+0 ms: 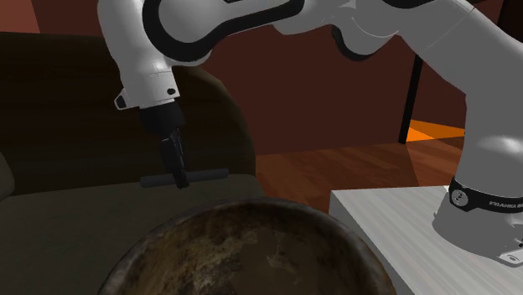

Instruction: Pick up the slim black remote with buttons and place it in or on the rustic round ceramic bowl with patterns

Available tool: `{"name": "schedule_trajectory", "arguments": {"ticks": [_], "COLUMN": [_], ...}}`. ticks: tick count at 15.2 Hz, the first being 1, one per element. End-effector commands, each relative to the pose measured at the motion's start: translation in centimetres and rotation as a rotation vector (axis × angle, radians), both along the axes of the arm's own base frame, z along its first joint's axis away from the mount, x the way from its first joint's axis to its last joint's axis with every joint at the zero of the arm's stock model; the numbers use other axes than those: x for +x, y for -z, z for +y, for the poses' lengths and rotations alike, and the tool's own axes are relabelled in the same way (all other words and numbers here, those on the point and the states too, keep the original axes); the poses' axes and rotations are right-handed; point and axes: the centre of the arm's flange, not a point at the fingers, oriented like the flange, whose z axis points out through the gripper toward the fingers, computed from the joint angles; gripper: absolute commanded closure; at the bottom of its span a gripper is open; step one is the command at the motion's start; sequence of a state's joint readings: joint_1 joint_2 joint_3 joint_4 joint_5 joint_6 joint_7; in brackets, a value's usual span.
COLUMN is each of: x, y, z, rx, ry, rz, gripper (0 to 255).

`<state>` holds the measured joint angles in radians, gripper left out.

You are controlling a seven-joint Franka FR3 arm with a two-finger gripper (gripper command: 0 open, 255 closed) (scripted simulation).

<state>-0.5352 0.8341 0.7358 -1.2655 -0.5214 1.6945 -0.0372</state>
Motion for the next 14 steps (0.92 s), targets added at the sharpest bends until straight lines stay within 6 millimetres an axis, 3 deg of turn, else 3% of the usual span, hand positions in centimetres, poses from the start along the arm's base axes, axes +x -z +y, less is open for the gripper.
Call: {"name": "schedule_trajectory", "arguments": {"ticks": [1, 3, 6, 9, 10, 14], "x": [0.1, -1.1, -0.3, -0.4, -0.4, -0.4], "y": [1.9, 2.4, 4.8, 3.8, 1.2, -0.9], "z": [-3.2, -2.6, -1.9, -2.0, -4.0, -4.0], "rx": [-0.01, -0.009, -0.011, -0.009, -0.008, -0.008], "ry": [0.045, 0.045, 0.044, 0.045, 0.046, 0.046], "rz": [0.021, 0.021, 0.022, 0.021, 0.021, 0.021], "gripper": [255, 255, 255, 255, 255, 255]}}
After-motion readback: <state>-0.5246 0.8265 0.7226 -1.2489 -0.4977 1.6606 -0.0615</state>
